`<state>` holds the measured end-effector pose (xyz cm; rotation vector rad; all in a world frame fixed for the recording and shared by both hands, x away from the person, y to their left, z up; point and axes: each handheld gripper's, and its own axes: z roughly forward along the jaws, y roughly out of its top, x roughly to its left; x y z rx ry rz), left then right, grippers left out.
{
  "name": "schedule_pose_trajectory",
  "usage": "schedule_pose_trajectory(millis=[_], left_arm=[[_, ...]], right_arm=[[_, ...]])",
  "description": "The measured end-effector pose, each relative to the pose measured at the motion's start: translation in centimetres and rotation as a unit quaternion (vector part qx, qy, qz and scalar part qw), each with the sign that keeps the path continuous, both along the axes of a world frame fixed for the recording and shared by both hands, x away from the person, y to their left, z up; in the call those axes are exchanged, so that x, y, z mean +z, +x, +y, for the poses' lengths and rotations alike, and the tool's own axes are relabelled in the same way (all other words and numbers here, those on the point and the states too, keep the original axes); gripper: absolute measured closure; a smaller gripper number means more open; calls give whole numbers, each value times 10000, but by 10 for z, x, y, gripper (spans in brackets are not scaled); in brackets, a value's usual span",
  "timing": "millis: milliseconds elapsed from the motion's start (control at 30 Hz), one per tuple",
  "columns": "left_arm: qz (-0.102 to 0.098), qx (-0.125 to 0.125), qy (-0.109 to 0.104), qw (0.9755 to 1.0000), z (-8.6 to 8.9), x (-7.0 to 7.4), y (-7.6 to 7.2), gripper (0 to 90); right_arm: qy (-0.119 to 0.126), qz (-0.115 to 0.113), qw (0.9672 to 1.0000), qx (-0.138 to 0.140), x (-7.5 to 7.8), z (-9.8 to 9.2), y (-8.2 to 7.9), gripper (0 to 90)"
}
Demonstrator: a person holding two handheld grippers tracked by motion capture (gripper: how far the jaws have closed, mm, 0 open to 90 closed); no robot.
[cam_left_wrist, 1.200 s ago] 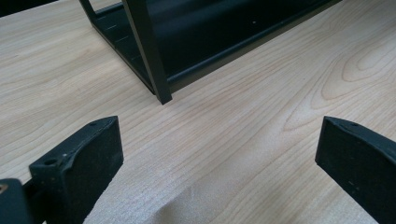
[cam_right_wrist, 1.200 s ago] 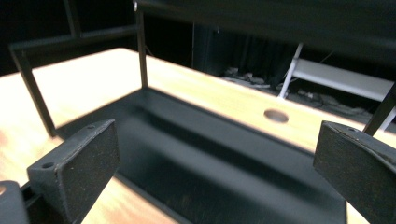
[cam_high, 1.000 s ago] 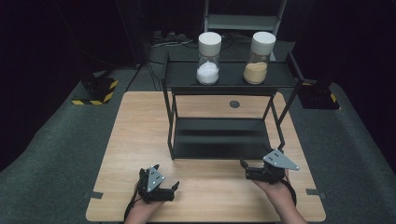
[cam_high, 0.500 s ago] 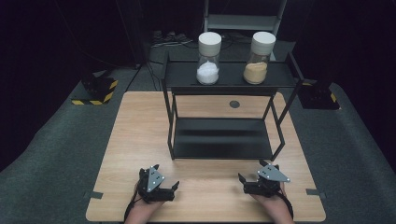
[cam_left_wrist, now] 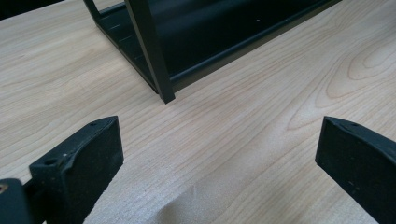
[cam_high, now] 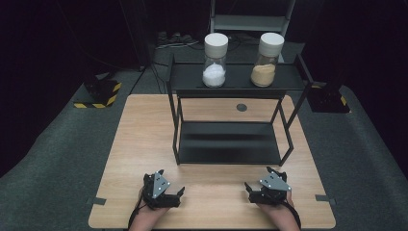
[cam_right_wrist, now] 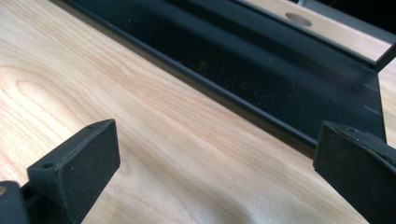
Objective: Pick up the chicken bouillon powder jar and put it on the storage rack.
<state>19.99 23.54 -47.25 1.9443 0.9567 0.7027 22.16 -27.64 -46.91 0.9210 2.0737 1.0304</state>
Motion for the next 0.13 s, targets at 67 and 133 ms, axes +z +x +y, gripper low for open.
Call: schedule_pose_trajectory(millis=[67,133], left_arm=[[11,5,-33,10000,1,0,0,12],[17,15,-46,10000,1,0,0,12]], right_arm=[[-57,-19,10000,-16,0,0,-3,0],[-153,-56,9999,8,0,2,-5,0]])
